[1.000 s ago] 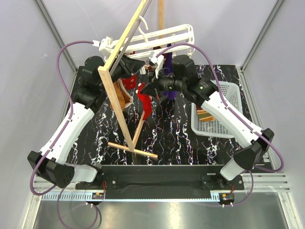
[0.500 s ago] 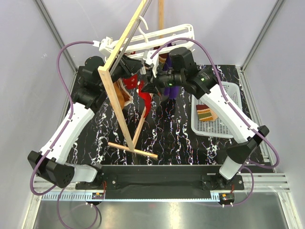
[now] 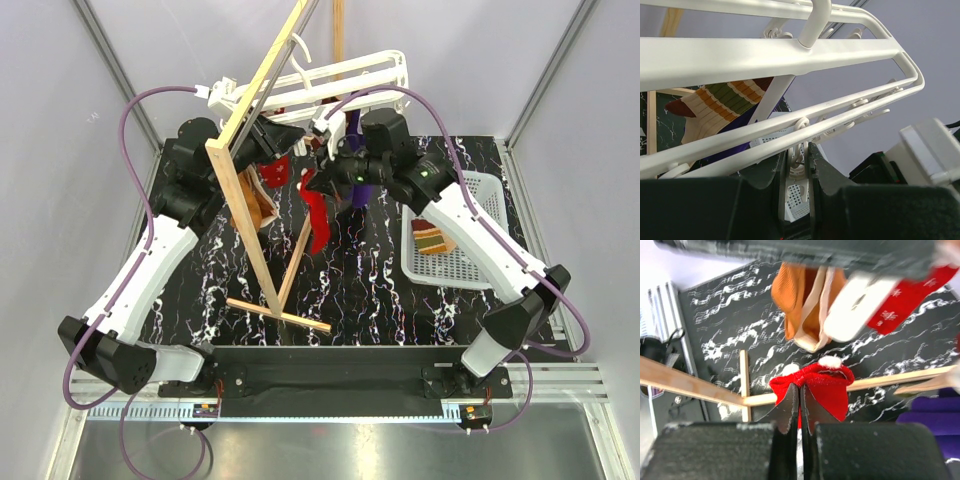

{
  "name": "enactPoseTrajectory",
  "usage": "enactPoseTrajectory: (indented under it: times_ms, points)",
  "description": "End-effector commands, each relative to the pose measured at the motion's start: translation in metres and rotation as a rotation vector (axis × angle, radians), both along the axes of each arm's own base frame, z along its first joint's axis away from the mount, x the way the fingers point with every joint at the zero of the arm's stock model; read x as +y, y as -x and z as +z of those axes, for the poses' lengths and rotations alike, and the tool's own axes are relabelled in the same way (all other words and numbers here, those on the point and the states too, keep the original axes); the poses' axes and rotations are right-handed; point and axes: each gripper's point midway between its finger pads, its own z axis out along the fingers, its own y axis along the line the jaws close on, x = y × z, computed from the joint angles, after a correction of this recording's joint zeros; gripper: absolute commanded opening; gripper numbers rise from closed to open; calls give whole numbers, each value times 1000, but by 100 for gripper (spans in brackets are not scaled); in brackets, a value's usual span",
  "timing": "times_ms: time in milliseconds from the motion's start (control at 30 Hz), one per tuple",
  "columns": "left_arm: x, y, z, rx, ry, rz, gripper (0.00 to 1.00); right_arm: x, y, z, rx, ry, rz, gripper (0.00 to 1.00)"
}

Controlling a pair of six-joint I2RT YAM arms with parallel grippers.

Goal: Clip the socks to the hanger
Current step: Clamp the sock onto the hanger.

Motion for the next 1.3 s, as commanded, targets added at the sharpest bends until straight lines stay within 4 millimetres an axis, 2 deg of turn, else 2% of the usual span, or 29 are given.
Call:
enactPoseTrajectory:
  times_ms: [0, 133, 300, 533, 700, 800, 1033, 1067, 1267]
  points:
    - [-9, 10, -6, 12, -5, -71, 0, -13, -6, 64, -126, -140, -78, 0]
    - [-9, 10, -6, 12, -5, -73, 0, -17, -4, 80, -153, -183, -81, 0]
    - [-10, 9, -8, 16, -5, -74, 0, -13, 1, 88, -150, -212, -43, 0]
    - [-10, 9, -7, 14, -4, -76, 0, -7, 1, 84, -135, -224, -16, 0]
    - [-11, 9, -8, 18, -3, -76, 0, -3, 1, 88, -143, -242, -3, 0]
    - [-11, 10, -7, 16, 1, -79, 0, -2, -2, 82, -127, -226, -7, 0]
    - [-3, 12, -3, 4, 4, -39, 0, -7, 2, 72, -106, -205, -20, 0]
    - [-1, 13, -1, -1, 5, -33, 0, -9, 2, 65, -94, -197, -27, 0]
    - [-5, 14, -1, 7, 17, -55, 0, -11, 5, 66, -91, -211, -36, 0]
